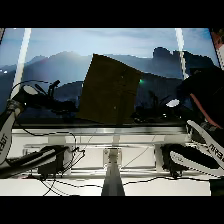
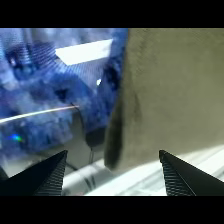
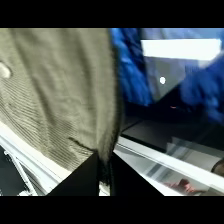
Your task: Fold the clothes and pants, and hang the long-sleeved shirts on hangers.
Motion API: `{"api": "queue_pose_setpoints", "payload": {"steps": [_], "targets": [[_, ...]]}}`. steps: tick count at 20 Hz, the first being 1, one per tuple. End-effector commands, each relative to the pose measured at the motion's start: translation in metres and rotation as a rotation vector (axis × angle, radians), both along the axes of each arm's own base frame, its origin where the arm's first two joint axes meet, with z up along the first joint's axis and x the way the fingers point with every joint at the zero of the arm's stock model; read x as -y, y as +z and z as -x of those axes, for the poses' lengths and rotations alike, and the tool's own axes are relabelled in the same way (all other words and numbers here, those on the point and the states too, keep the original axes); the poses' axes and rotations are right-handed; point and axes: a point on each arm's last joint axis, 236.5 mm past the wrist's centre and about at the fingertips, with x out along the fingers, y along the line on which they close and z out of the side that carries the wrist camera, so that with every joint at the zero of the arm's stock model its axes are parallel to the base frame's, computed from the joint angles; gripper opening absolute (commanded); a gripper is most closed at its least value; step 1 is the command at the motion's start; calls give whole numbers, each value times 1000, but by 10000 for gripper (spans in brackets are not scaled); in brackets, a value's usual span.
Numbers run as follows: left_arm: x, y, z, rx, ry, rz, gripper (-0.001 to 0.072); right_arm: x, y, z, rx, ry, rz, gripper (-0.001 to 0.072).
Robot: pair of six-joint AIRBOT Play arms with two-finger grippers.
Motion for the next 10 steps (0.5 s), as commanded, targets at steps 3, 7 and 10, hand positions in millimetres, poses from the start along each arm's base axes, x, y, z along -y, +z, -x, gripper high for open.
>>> {"api": "queue_pose_setpoints", "payload": {"steps": [3, 7, 10], "targets": [[20, -9, -15, -25, 83, 108, 645, -6, 18, -23, 146, 80, -20, 30], [28, -18, 14, -147, 1, 166, 497, -7, 25, -33, 181, 98, -15, 30], [34, -15, 30, -173, -89, 226, 272, -8, 30, -37, 193, 102, -20, 30]]}}
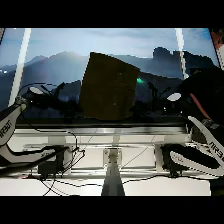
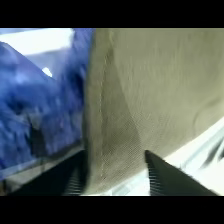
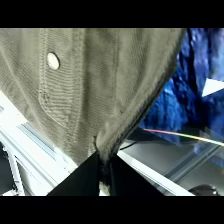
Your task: Fold the clothes and pants, and hang the long-sleeved shirts on hangers.
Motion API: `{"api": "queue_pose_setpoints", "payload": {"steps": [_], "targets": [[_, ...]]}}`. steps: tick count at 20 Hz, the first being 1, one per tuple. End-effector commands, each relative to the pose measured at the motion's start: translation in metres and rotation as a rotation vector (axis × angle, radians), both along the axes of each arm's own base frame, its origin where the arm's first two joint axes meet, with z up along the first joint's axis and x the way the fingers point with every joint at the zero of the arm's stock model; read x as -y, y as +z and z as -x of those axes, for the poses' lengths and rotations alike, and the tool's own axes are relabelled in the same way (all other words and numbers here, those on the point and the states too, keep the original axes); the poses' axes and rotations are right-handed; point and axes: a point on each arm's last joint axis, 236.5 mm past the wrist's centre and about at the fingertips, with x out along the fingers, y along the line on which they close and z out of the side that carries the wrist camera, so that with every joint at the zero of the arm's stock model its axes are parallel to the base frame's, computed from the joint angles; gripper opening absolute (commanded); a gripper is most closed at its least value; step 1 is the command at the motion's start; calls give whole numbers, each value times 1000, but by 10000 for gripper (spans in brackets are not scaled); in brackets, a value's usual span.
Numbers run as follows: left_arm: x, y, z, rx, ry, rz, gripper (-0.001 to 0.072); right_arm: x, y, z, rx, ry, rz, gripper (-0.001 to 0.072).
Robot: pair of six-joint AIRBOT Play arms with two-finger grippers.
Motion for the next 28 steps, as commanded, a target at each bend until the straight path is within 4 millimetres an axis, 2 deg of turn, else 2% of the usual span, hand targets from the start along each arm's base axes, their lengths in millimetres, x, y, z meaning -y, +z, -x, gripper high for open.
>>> {"api": "queue_pose_setpoints", "payload": {"steps": [1, 2, 5, 6, 8, 10, 12, 13, 15, 17, 19, 20, 22, 24, 26, 28], "targets": [[8, 5, 16, -5, -103, 86, 84, -3, 9, -5, 25, 26, -10, 29], [11, 8, 14, 25, -117, 107, 21, -5, 16, -6, 46, 63, -19, 30], [17, 36, -9, 122, -128, 160, 19, -10, 53, -17, 148, 184, -29, 29], [17, 52, -22, 178, -140, 162, 18, -11, 70, -26, 204, 208, -23, 29], [13, 98, -51, 346, -176, 138, 18, -13, 116, -47, 355, 224, -19, 29], [8, 166, -84, 590, -190, 72, 18, -16, 176, -66, 528, 220, -27, 29], [2, 253, -107, 888, -181, -21, 18, -18, 243, -74, 709, 216, -38, 30], [0, 303, -110, 1052, -162, -72, 18, -19, 279, -73, 798, 211, -50, 30], [-3, 396, -98, 1356, -93, -165, 19, -20, 347, -60, 960, 200, -90, 30], [-9, 473, -66, 1627, 19, -242, 19, -23, 407, -34, 1086, 188, -168, 30], [-9, 527, -20, 1824, 92, -282, 18, -25, 448, -1, 1143, 170, -262, 29], [-7, 540, 0, 1881, 102, -289, 18, -25, 458, 12, 1139, 158, -289, 29], [-5, 552, 34, 1935, 126, -310, 18, -27, 460, 33, 1057, 138, -331, 29], [-18, 543, 41, 1867, 187, -361, 18, -34, 447, 46, 982, 164, -342, 29], [-29, 506, 23, 1715, 176, -403, 18, -40, 419, 35, 889, 134, -298, 29], [-28, 445, -8, 1497, 135, -355, 18, -43, 376, 10, 791, 69, -232, 29]]}}
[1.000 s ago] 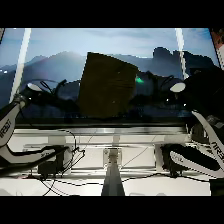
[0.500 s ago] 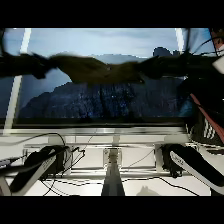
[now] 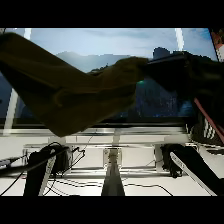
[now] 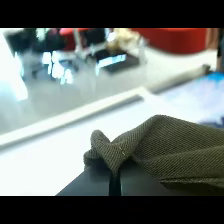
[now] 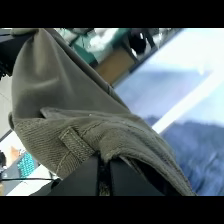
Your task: Fold the clothes and pants, and hang the long-sleeved shirts on hangers.
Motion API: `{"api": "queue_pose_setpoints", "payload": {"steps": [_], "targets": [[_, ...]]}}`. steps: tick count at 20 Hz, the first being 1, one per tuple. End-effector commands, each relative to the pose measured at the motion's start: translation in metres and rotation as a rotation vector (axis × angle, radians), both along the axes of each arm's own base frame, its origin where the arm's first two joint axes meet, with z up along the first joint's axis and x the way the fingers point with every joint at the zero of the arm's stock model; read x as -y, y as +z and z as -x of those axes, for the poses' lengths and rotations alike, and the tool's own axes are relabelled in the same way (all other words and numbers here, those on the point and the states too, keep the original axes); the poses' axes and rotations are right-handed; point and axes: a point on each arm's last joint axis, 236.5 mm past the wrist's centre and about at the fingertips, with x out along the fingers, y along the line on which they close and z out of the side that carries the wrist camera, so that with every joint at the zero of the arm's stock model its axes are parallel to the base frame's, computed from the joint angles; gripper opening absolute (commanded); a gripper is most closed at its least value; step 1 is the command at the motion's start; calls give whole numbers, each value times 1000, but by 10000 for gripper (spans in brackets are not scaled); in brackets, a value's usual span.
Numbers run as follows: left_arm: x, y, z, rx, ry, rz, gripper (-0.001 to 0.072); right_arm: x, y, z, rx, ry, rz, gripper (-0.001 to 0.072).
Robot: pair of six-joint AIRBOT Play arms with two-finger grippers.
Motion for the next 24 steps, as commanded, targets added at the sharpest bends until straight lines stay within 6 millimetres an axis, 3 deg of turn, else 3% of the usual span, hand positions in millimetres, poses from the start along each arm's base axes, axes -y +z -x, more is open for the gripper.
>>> {"api": "queue_pose_setpoints", "payload": {"steps": [1, 3, 6, 8, 10, 12, 13, 16, 18, 20, 21, 22, 23, 24], "targets": [[-6, -87, -31, -314, 4, 55, 18, -6, -67, -29, -191, -109, 58, 29], [-4, -164, -67, -514, -21, 129, 18, -9, -136, -56, -326, -182, 104, 29], [-7, -282, -120, -679, 3, 127, 18, 11, -227, -123, -408, -424, 122, 29], [14, -325, -129, -812, -35, 177, 18, 30, -260, -162, -418, -552, 132, 29], [42, -342, -127, -889, -99, 224, 18, 39, -285, -173, -478, -567, 174, 29], [55, -360, -105, -963, -169, 132, 18, 55, -309, -165, -530, -531, 269, 30], [57, -367, -87, -1019, -213, 81, 18, 66, -320, -152, -568, -492, 338, 30], [59, -382, -21, -1270, -332, 8, 19, 95, -352, -87, -764, -322, 538, 29], [58, -393, 0, -1366, -329, 14, 19, 95, -363, -36, -867, -151, 625, 29], [58, -408, 10, -1398, -318, 20, 20, 89, -374, -4, -899, -37, 673, 41], [56, -414, 7, -1386, -293, 28, 69, 86, -381, 4, -892, -14, 692, 171], [55, -419, 0, -1362, -265, 34, 291, 85, -389, 3, -874, -25, 701, 523], [54, -420, -9, -1332, -241, 40, 587, 85, -395, -5, -840, -57, 708, 718], [54, -420, -20, -1294, -218, 59, 713, 86, -397, -17, -803, -101, 706, 710]]}}
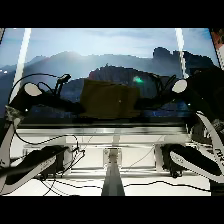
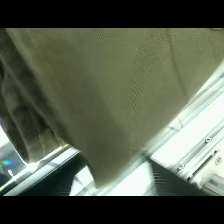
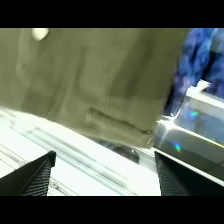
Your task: Fold the clothes and pants, and hang the long-sleeved shirts on hangers.
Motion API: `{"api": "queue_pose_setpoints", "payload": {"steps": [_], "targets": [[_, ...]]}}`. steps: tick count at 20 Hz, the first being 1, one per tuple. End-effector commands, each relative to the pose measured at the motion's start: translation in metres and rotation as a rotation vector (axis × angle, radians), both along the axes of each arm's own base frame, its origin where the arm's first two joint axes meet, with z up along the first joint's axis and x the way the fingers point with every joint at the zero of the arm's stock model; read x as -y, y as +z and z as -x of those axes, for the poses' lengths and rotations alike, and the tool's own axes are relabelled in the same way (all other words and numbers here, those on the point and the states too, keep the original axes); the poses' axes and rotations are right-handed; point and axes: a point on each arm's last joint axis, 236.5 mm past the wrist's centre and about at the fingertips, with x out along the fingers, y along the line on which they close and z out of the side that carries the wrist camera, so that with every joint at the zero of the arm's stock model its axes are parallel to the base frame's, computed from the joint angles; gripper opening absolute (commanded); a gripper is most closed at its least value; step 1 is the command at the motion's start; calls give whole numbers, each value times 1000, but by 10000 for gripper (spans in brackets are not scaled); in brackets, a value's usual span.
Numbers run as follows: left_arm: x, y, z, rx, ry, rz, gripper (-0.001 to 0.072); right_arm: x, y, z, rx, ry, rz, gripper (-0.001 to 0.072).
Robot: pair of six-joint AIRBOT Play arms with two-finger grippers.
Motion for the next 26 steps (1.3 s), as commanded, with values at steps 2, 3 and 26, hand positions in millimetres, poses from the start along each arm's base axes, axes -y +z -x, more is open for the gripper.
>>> {"api": "queue_pose_setpoints", "payload": {"steps": [2, 3, 26], "targets": [[-1, -5, -29, 86, 106, 2, 716, 6, -15, -27, 118, -62, 52, 707], [0, -4, -35, 104, 126, 9, 716, 7, -15, -40, 146, -123, 55, 707], [-6, -2, -57, 178, 184, -3, 712, -77, -31, -104, 6, -175, -251, 31]]}}
